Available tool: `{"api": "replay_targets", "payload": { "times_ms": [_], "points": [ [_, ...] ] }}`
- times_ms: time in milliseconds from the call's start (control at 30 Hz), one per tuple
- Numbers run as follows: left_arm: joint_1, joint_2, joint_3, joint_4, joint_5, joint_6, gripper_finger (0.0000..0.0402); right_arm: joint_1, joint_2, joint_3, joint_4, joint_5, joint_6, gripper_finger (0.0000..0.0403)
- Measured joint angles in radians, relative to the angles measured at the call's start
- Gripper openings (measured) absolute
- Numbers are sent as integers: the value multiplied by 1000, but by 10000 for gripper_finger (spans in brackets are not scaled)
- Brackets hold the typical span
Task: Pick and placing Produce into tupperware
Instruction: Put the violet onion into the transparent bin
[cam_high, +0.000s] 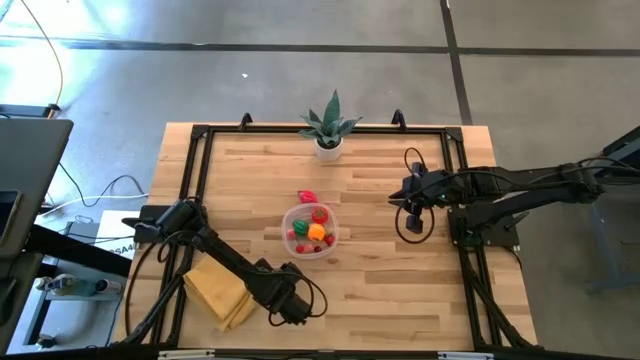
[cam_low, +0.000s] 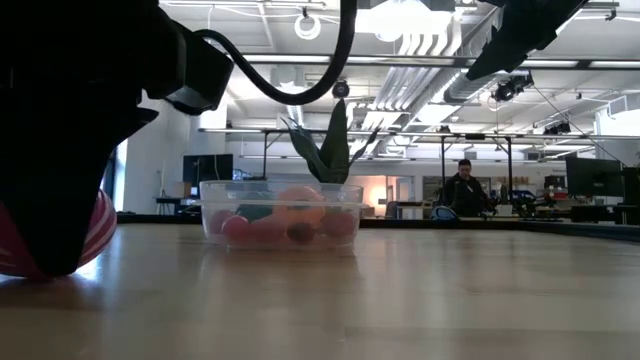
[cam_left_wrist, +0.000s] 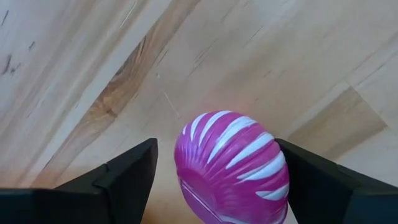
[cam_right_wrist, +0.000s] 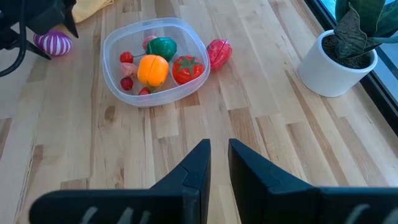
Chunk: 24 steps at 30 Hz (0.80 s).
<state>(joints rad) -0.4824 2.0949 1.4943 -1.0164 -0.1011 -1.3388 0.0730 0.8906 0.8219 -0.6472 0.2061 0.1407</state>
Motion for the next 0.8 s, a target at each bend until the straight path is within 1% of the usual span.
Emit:
{"api": "replay_targets", "payload": {
  "times_ms": [800],
  "points": [
    [0,0,0,-1,4,-9,258,0,0,0,0,0,0,46]
  ]
}}
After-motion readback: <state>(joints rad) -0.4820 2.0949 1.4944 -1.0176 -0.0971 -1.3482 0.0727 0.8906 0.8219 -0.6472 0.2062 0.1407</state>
